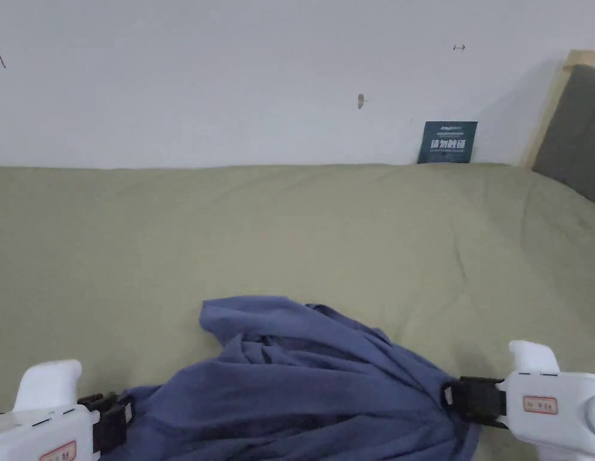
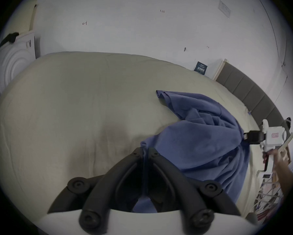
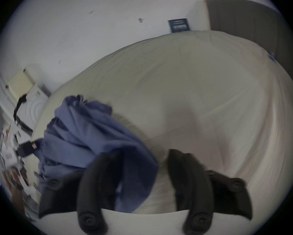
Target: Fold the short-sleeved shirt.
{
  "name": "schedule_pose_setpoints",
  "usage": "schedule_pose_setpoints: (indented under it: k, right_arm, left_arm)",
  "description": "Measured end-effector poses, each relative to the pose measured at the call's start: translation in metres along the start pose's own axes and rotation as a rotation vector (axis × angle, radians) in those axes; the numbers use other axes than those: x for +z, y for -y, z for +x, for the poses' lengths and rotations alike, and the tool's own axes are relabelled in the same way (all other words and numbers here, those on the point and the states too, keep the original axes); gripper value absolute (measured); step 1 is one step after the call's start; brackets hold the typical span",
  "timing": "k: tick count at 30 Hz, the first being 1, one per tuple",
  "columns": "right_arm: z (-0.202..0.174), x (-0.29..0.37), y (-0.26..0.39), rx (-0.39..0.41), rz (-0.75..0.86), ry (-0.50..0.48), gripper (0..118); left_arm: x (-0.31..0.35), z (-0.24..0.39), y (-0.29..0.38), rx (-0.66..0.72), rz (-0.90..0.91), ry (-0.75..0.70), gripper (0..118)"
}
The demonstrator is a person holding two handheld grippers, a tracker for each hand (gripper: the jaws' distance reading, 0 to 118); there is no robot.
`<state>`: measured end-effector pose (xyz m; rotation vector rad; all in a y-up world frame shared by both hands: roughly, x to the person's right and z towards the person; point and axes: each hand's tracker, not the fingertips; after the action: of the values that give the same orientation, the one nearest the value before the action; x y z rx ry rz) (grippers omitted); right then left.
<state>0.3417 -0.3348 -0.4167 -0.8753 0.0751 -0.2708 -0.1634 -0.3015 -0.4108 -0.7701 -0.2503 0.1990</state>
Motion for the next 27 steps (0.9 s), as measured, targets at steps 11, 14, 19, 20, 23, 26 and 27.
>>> schedule_pose_setpoints:
  k: [11,14,19,20,23,26,27]
  right_arm:
    - [-0.020,0.043,-0.002,-0.158,0.240,-0.142,3]
    - [-0.037,0.071,-0.020,-0.149,0.334,-0.212,3]
    - [-0.082,0.102,-0.060,-0.069,0.454,-0.284,3]
    - [-0.094,0.103,-0.070,-0.020,0.459,-0.266,3]
    - [-0.129,0.097,-0.106,0.037,0.465,-0.242,3]
    - [-0.155,0.088,-0.143,0.053,0.505,-0.252,3]
    - [-0.164,0.086,-0.154,0.060,0.520,-0.248,3]
  left_arm:
    - [0.031,-0.018,-0.031,0.052,0.158,0.081,4]
    - [0.045,-0.020,-0.052,0.109,0.195,0.133,4]
    - [0.072,-0.013,-0.087,0.091,0.275,0.137,4]
    - [0.077,-0.013,-0.097,0.092,0.286,0.137,4]
    - [0.089,-0.013,-0.132,0.091,0.335,0.137,4]
    - [0.094,-0.010,-0.172,0.031,0.357,0.092,4]
    - [0.096,-0.009,-0.185,0.008,0.370,0.059,4]
